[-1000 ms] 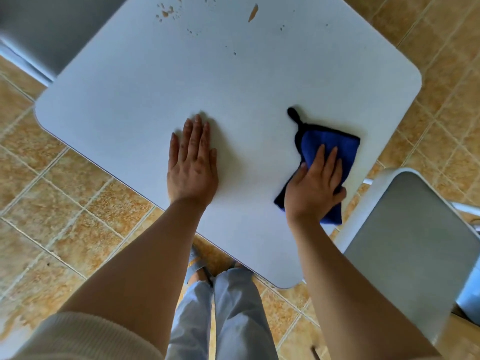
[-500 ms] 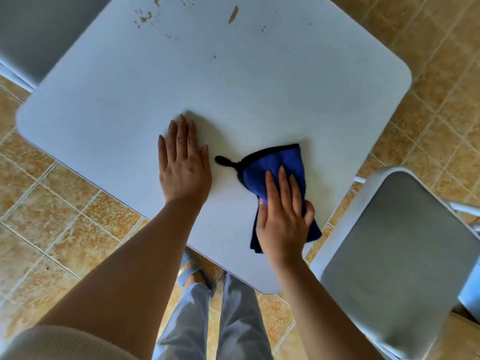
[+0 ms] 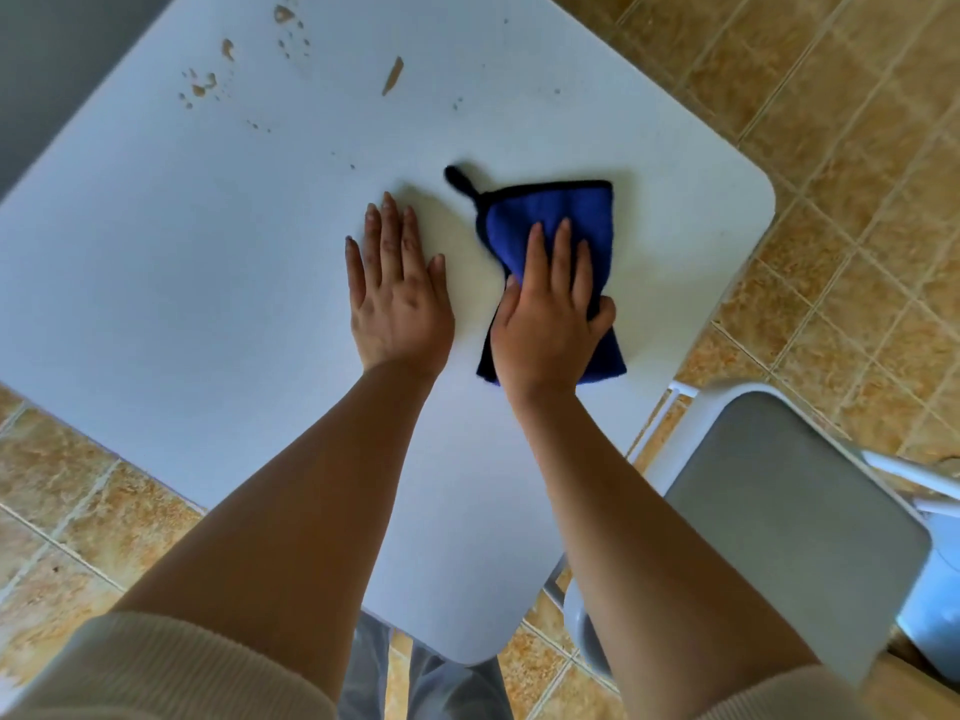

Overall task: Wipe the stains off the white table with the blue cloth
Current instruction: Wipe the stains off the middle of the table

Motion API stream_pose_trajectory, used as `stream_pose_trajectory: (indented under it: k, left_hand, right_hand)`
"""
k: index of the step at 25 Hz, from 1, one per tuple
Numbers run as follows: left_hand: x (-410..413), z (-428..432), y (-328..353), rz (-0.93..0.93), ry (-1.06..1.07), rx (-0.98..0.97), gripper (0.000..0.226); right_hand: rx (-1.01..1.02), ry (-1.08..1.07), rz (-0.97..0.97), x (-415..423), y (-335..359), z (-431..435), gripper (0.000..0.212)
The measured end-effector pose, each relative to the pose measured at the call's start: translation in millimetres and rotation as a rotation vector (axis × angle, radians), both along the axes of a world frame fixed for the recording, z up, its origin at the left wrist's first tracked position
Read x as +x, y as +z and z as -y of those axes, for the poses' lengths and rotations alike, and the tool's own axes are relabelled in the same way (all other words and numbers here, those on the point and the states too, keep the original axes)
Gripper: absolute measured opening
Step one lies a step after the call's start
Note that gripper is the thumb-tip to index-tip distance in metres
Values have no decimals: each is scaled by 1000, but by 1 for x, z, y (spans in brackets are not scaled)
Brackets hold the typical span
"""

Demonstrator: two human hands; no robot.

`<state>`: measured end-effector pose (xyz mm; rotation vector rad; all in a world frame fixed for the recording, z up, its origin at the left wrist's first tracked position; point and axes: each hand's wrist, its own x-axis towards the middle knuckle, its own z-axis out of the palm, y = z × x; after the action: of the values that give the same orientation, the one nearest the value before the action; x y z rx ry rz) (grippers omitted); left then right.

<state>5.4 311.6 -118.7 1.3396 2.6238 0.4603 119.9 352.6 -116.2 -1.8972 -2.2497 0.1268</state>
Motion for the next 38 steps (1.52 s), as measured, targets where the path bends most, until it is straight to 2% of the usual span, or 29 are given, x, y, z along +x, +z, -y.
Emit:
stream_pose_trajectory:
  k: [3,7,10,12,14,16,20,22,24,27,29,33,38]
  left_hand:
    - [7,-16,-4,-12,-26,11,57]
    - [10,-18,-7,-62,-54,-14,57]
    - [9,-19,-5,-70,-45,-17,56]
    - [10,-19,-5,-78,-41,-6,56]
    - [10,-19,-6,-80,-37,0,56]
    - [10,-19,-6,-79,-34,0,56]
    - [10,-18,-4,-79,-31,-3,56]
    - [10,-19,-4,-66,-29,-21,56]
    - [10,-19,-3,-66,-25,-19,56]
    - [9,-19,-4,-69,-34,-24,56]
    - [9,-19,-5,-69,-37,-32,56]
    - [8,-18,-6,-81,-41,-39,56]
    - [7,-18,-7,-82,-43,-30,56]
  right_hand:
    - [-19,54,5,44,2,19,50]
    - [-62,-199,33,100,4,-15,50]
    - [-148,-401,30,105,5,-85,52]
    - [-179,-464,7,93,9,-131,53]
    - [-188,-407,30,73,12,-161,53]
    - [-180,-229,54,45,11,-166,54]
    - [-29,173,52,10,5,-112,51]
    - [-4,279,80,25,1,-76,48]
    - [-8,227,92,56,2,-62,50]
    - [-60,-67,95,87,4,-87,52]
    - [-103,-175,99,78,5,-120,54]
    - [-152,-50,81,16,11,-166,56]
    - [-61,222,53,-45,5,-132,54]
